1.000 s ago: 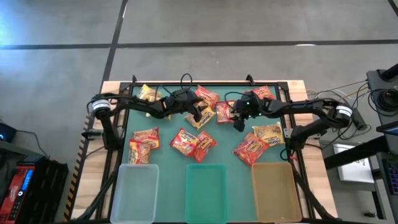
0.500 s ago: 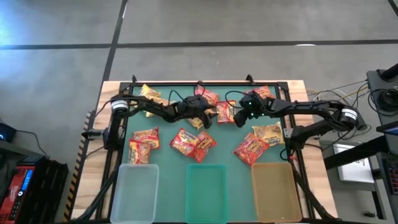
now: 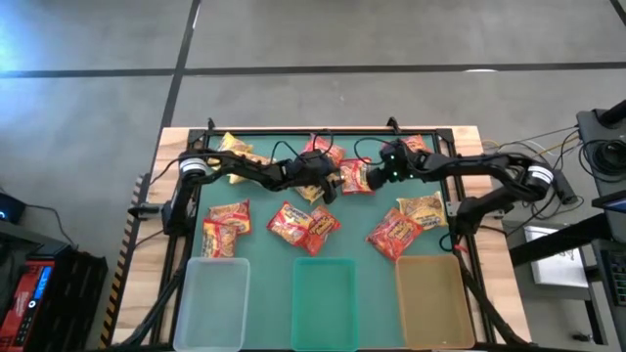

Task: Sort Maruchan noodles
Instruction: Put the red noodle pack into the orange bin

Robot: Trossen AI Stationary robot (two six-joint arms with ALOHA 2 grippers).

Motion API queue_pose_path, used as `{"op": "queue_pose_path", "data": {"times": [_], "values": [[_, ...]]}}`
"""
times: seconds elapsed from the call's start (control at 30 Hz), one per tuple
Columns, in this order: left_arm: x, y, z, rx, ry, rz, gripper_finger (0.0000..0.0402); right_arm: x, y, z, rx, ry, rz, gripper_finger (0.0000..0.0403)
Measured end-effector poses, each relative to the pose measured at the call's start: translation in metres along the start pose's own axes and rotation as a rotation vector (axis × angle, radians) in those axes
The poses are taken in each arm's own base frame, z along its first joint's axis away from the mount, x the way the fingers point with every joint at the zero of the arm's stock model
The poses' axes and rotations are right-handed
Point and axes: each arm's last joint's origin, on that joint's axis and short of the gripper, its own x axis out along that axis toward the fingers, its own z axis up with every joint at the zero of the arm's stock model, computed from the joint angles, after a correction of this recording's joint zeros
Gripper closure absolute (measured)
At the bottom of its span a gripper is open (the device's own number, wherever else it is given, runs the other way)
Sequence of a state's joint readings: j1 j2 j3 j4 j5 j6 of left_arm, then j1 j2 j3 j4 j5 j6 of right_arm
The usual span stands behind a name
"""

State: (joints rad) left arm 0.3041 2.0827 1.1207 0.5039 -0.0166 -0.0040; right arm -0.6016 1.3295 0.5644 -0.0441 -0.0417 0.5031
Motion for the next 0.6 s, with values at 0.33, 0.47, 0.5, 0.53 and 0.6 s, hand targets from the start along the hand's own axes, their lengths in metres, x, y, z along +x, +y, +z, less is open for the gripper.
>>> {"op": "queue_pose_path", "data": {"times": [0.33, 0.47, 0.5, 0.53, 0.6], "values": [[0.0, 0.0, 0.0, 0.003, -0.004, 0.004, 0.0208, 0.014, 0.0, 0.0, 0.021, 0.005, 0.047, 0.0227], [0.002, -0.002, -0.001, 0.003, -0.02, 0.031, 0.0208, 0.017, -0.001, -0.001, 0.022, 0.012, 0.043, 0.0227], [0.003, -0.003, -0.002, 0.005, -0.021, 0.04, 0.0208, 0.018, 0.0, -0.001, 0.022, 0.008, 0.045, 0.0227], [0.004, -0.004, -0.003, 0.008, -0.016, 0.043, 0.0208, 0.018, 0.0, -0.001, 0.022, 0.007, 0.046, 0.0227], [0.005, -0.005, -0.004, 0.011, -0.007, 0.058, 0.0208, 0.018, 0.0, -0.001, 0.021, 0.005, 0.047, 0.0227]]}}
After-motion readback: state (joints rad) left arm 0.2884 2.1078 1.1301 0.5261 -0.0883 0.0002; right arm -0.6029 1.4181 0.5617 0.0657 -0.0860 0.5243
